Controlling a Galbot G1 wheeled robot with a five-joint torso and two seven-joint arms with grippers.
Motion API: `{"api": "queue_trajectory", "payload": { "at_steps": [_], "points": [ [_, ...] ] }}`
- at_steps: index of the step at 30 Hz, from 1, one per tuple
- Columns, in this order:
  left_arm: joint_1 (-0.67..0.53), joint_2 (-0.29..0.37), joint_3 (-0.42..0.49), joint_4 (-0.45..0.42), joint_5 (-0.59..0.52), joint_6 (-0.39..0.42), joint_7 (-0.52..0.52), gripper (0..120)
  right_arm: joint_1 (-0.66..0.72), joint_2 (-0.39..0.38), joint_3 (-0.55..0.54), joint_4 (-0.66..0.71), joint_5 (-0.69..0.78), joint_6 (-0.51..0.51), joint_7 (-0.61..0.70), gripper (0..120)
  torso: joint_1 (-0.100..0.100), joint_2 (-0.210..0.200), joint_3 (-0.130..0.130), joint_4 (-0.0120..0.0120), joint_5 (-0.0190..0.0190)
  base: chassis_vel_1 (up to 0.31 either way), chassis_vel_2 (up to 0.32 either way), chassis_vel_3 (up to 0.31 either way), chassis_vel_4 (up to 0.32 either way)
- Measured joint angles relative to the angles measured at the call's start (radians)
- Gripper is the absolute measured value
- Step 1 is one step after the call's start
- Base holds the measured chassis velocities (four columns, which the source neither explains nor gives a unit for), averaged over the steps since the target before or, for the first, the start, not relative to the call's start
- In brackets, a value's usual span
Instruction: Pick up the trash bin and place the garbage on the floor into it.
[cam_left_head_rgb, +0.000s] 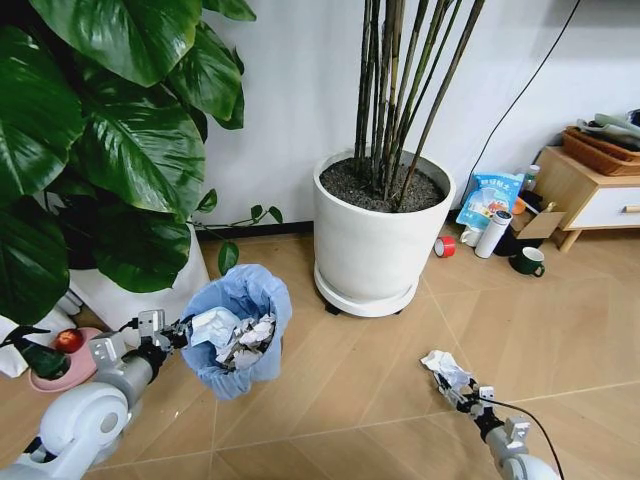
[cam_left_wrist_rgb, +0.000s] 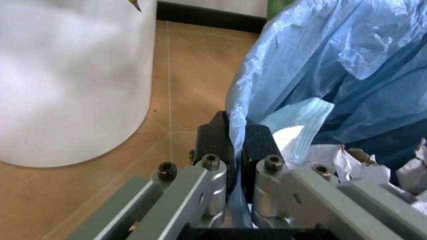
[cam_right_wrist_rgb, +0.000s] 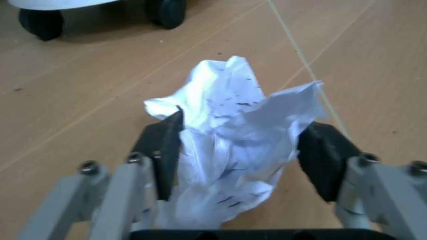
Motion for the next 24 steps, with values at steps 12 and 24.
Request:
{"api": "queue_trajectory", "payload": {
  "at_steps": [12,24],
  "points": [
    [-0.008,-0.002,0.003,0.006,-0.003,0.001,-0.002,0,0.011,-0.021,-0.003,-0.017,0.001,-0.004,-0.01,10,0.0,0.0,0.0,-0.0001,0.0004,0.0,0.0,0.0,0.0],
    [0.005,-0.006,0.011,0.006,-0.001,0.001,-0.001,0,0.002,-0.023,-0.001,-0.02,0.01,-0.004,-0.027,0,0.0,0.0,0.0,0.0,0.0004,0.0,0.0,0.0,0.0]
  ]
}}
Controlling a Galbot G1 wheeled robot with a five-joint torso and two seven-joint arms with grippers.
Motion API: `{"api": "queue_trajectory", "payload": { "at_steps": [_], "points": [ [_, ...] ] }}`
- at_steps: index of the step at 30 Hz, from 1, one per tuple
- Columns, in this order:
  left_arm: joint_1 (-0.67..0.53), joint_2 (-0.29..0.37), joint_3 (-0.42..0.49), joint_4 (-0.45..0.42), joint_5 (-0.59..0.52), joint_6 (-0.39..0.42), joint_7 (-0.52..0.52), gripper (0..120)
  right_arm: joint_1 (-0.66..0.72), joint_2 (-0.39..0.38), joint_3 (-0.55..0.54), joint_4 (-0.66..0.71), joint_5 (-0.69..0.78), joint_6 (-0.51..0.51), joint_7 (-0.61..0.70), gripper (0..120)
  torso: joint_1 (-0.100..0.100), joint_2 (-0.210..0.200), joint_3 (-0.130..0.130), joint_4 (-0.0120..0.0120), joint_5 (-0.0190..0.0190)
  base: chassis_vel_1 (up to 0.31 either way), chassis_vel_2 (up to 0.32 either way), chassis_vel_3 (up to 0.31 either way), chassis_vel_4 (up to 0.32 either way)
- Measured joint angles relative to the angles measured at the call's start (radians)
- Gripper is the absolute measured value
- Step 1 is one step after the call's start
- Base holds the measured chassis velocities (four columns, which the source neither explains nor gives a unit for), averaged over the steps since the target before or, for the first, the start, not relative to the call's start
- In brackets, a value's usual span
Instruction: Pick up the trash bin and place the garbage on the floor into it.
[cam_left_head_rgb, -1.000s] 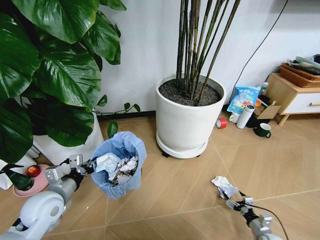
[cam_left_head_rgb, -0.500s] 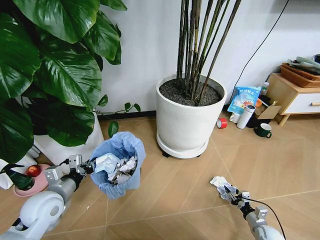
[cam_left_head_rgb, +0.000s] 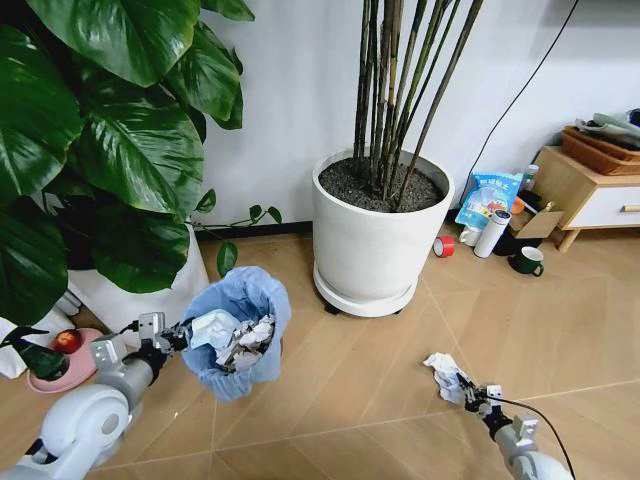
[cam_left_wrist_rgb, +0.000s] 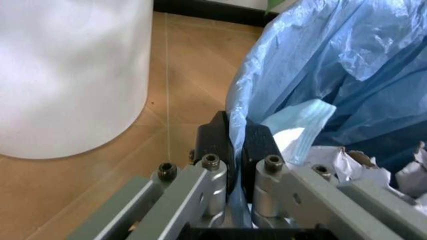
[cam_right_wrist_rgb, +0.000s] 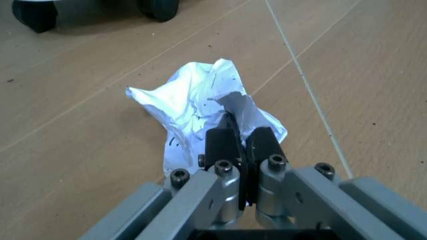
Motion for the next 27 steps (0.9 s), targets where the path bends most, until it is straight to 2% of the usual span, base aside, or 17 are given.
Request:
{"api": "queue_trajectory", "payload": {
  "at_steps": [5,8,10,13,14,15,17,18,21,23,27],
  "points": [
    [-0.004,0.013,0.009,-0.006,-0.007,0.0,0.011,0,-0.025,-0.03,0.003,0.048,0.015,0.002,-0.02,0,0.0,0.0,0.0,0.0,0.0007,0.0,0.0,0.0,0.0],
    [-0.003,0.027,0.016,-0.011,-0.009,-0.001,0.018,0,-0.093,-0.098,0.004,0.172,0.056,0.006,-0.053,0,0.0,0.0,0.0,-0.0003,-0.0003,0.0,0.0,0.0,0.0],
    [-0.003,0.028,0.016,-0.011,-0.009,-0.001,0.019,0,-0.102,-0.107,0.004,0.192,0.062,0.006,-0.058,0,0.0,0.0,0.0,-0.0004,-0.0002,0.0,0.0,0.0,0.0],
    [-0.01,0.036,0.036,-0.012,-0.009,-0.003,0.029,0,-0.223,-0.21,-0.002,0.49,0.181,-0.005,-0.103,0,0.0,0.0,0.0,-0.0002,-0.0006,0.0,0.0,0.0,0.0],
    [-0.011,0.04,0.044,-0.015,-0.008,-0.004,0.032,0,-0.243,-0.231,-0.003,0.559,0.203,-0.006,-0.119,0,0.0,0.0,0.0,-0.0002,-0.0003,0.0,0.0,0.0,0.0],
    [-0.011,0.04,0.044,-0.015,-0.008,-0.004,0.032,0,-0.243,-0.231,-0.003,0.559,0.203,-0.006,-0.119,0,0.0,0.0,0.0,-0.0002,-0.0003,0.0,0.0,0.0,0.0],
    [-0.006,0.053,0.066,-0.023,-0.005,-0.005,0.039,0,-0.262,-0.277,-0.023,0.715,0.254,-0.006,-0.145,0,0.0,0.0,0.0,-0.0002,0.0001,0.0,0.0,0.0,0.0],
    [-0.002,0.061,0.08,-0.027,0.0,-0.009,0.046,0,-0.25,-0.303,-0.05,0.794,0.29,-0.003,-0.165,0,0.0,0.0,0.0,-0.0001,-0.0005,0.0,0.0,0.0,0.0],
    [-0.002,0.07,0.095,-0.03,0.003,-0.016,0.05,0,-0.19,-0.333,-0.112,0.86,0.33,0.015,-0.197,0,0.0,0.0,0.0,0.0,-0.0001,0.0,0.0,0.0,0.0],
    [-0.004,0.072,0.101,-0.032,0.003,-0.018,0.051,0,-0.157,-0.342,-0.145,0.872,0.345,0.023,-0.214,0,0.0,0.0,0.0,0.0001,-0.0004,0.0,0.0,0.0,0.0],
    [-0.021,0.081,0.124,-0.036,-0.005,-0.02,0.05,0,0.056,-0.334,-0.345,0.849,0.429,0.052,-0.284,0,0.0,0.0,0.0,0.0,-0.0006,0.0,0.0,0.0,0.0]
  ]
}}
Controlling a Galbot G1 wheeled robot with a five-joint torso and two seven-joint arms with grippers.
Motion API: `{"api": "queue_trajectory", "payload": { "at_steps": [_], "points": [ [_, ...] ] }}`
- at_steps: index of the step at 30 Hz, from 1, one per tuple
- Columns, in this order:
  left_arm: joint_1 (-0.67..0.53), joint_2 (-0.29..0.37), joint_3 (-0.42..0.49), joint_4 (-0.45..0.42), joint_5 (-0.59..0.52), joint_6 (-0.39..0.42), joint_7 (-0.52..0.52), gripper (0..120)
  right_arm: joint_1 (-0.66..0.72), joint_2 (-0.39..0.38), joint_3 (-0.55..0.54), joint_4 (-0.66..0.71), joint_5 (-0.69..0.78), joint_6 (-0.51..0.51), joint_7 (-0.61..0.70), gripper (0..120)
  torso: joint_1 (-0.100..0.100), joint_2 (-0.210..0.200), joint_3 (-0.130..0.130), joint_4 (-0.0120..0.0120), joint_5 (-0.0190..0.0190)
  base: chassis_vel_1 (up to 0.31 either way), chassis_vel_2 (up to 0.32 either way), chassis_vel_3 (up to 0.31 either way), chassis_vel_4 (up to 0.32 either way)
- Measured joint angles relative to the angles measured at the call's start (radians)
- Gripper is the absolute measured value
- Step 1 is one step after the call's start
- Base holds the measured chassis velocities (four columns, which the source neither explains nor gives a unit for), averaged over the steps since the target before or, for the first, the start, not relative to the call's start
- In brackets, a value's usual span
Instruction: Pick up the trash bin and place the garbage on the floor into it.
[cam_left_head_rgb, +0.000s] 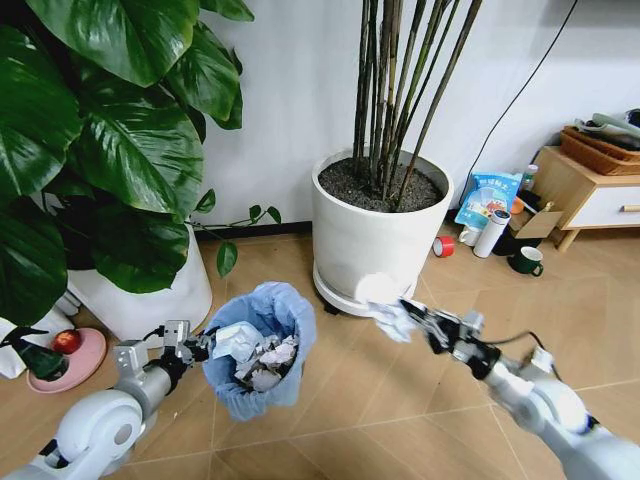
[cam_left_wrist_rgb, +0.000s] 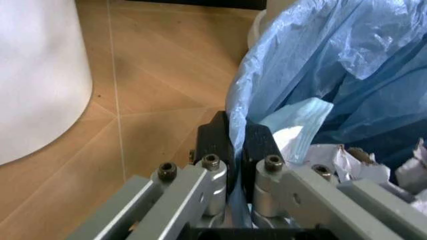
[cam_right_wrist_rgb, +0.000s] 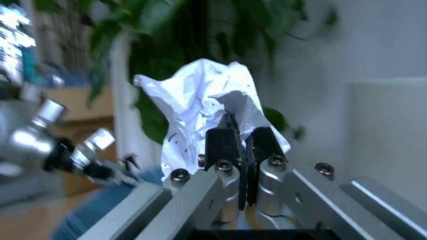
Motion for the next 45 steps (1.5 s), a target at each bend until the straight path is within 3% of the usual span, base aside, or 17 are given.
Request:
{"api": "queue_trajectory", "payload": {
  "at_steps": [10,13,19,34,45],
  "points": [
    [-0.008,0.021,0.003,0.004,-0.015,0.001,-0.005,0,0.238,0.047,-0.251,-0.109,0.066,0.006,-0.109,0,0.0,0.0,0.0,0.0,0.0002,0.0,0.0,0.0,0.0],
    [-0.017,0.026,0.009,0.009,-0.019,0.002,-0.006,0,0.363,0.091,-0.369,-0.188,0.086,0.005,-0.14,0,0.0,0.0,0.0,-0.0003,0.0004,0.0,0.0,0.0,0.0],
    [-0.029,0.034,0.019,0.017,-0.024,0.003,-0.007,0,0.516,0.16,-0.495,-0.292,0.109,0.004,-0.18,0,0.0,0.0,0.0,0.0002,0.0002,0.0,0.0,0.0,0.0],
    [-0.026,0.04,0.008,0.006,-0.031,0.004,-0.012,0,0.646,0.272,-0.67,-0.444,0.082,0.001,-0.159,0,0.0,0.0,0.0,0.0,0.0004,0.0,0.0,0.0,0.0],
    [-0.025,0.04,0.002,0.001,-0.038,0.006,-0.019,0,0.685,0.255,-0.7,-0.478,0.029,-0.012,-0.116,39,0.0,0.0,0.0,-0.0001,0.0005,0.0,0.0,0.0,0.0]
  ]
}}
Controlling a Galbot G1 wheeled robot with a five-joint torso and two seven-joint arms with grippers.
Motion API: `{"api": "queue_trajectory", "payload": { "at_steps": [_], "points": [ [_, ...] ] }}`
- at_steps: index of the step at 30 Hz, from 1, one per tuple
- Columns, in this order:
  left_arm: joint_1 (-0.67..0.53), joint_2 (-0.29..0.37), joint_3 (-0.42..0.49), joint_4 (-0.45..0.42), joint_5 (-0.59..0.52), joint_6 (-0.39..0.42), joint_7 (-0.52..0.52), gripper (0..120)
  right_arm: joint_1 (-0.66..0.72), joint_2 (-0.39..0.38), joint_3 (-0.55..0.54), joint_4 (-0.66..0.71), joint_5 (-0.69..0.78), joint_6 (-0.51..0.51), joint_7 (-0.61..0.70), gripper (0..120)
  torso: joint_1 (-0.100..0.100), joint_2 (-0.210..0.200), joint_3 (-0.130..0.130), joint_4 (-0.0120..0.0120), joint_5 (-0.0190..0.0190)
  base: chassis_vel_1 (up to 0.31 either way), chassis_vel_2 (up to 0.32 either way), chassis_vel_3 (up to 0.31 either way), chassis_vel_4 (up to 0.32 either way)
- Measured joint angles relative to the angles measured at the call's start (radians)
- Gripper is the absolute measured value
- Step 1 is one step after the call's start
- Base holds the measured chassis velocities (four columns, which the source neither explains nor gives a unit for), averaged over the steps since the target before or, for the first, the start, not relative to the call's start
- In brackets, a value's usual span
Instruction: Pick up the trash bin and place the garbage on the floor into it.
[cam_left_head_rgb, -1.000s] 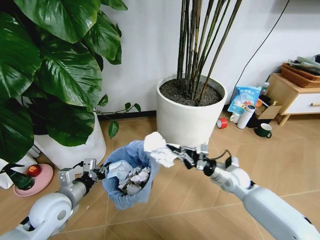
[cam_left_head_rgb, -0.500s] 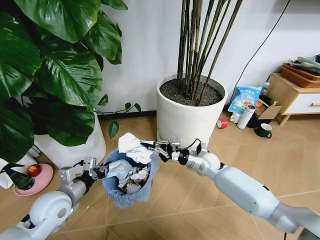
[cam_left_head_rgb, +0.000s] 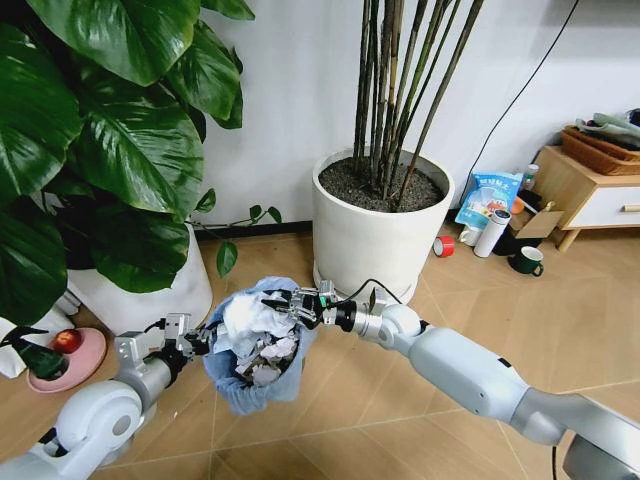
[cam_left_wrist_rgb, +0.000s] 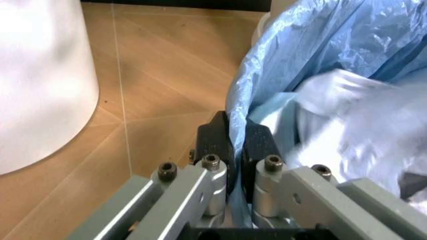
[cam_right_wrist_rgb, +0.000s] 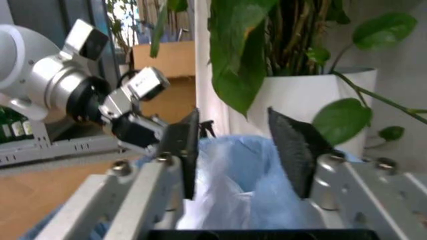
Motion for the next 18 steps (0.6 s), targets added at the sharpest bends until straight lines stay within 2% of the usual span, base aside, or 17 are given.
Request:
{"api": "queue_trajectory", "payload": {
  "at_steps": [1,2,6,7,10,13,14,18],
  "points": [
    [-0.002,0.0,-0.001,0.0,-0.003,0.0,-0.001,0,0.001,-0.005,0.001,-0.005,-0.001,-0.001,0.0,45,0.0,0.0,0.0,0.0,0.0,0.0,0.0,0.0,0.0],
    [-0.002,0.0,-0.001,0.0,-0.003,0.0,-0.001,0,0.001,-0.005,0.001,-0.005,-0.001,-0.001,0.0,45,0.0,0.0,0.0,0.0,0.0,0.0,0.0,0.0,0.0],
    [-0.005,-0.002,-0.01,0.003,-0.011,0.001,-0.01,0,-0.013,-0.041,0.03,0.003,-0.002,-0.003,0.002,63,0.0,0.0,0.0,0.0002,0.0002,0.0,0.0,0.0,0.0],
    [-0.005,-0.002,-0.01,0.003,-0.011,0.001,-0.01,0,-0.013,-0.041,0.03,0.003,-0.002,-0.003,0.002,63,0.0,0.0,0.0,0.0002,0.0002,0.0,0.0,0.0,0.0],
    [-0.005,-0.006,-0.015,0.01,-0.012,0.001,-0.012,0,-0.056,-0.082,0.081,0.009,-0.015,-0.001,0.019,78,0.0,0.0,0.0,0.0,0.0002,0.0,0.0,0.0,0.0],
    [-0.005,-0.006,-0.017,0.013,-0.012,0.001,-0.012,0,-0.082,-0.099,0.109,0.012,-0.021,0.001,0.027,84,0.0,0.0,0.0,-0.0004,0.0002,0.0,0.0,0.0,0.0],
    [-0.007,-0.005,-0.021,0.016,-0.017,0.001,-0.012,0,-0.121,-0.12,0.159,0.02,-0.032,0.004,0.035,98,0.0,0.0,0.0,-0.0001,0.0002,0.0,0.0,0.0,0.0],
    [-0.007,-0.003,-0.023,0.017,-0.021,0.001,-0.012,0,-0.148,-0.129,0.193,0.024,-0.038,0.006,0.035,100,0.0,0.0,0.0,0.0001,0.0002,0.0,0.0,0.0,0.0]
  ]
}}
